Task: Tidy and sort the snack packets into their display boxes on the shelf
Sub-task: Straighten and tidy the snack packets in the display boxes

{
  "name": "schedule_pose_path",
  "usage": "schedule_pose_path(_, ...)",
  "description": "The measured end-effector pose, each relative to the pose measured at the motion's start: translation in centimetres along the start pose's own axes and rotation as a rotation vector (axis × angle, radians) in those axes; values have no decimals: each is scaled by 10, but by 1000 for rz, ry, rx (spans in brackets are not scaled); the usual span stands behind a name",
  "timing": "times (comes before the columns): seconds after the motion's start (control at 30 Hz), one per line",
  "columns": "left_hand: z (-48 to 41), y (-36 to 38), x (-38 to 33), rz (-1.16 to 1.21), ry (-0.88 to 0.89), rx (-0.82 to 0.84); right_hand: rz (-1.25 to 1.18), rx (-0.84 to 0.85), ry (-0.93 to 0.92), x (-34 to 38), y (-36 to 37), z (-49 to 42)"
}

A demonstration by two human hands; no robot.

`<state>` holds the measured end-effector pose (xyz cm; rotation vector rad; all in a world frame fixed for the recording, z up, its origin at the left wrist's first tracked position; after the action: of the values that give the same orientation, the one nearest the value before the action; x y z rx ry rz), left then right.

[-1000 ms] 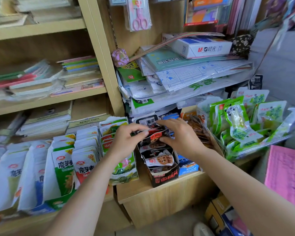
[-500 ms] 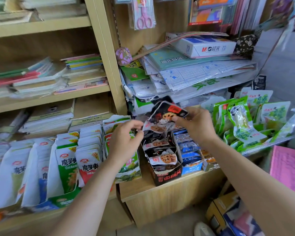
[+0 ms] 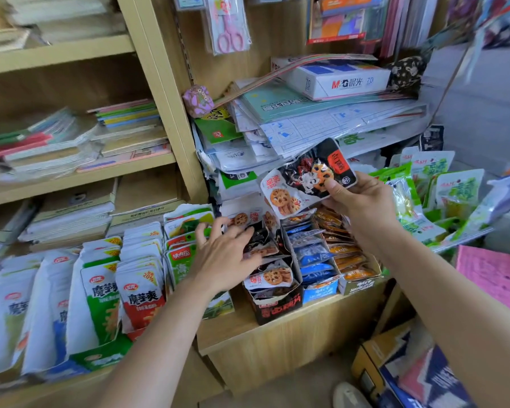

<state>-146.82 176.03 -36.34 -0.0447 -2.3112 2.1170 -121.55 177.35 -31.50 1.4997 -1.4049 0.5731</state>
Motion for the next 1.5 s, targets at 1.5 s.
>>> schedule_pose_path(1.5,-13,-34,29,171,-126,-536,-51,186,9,12,-4,3)
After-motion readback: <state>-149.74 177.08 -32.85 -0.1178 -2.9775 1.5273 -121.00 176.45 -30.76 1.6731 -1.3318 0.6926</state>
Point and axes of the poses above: each hand's wrist, its own z-axis away from the middle knuckle, its own y-axis out of the palm, x = y × z, the point moved 8 cm from there along -z, towards the middle knuckle, and after that the axes turned 14 degrees about -y, right-handed, at the moved point
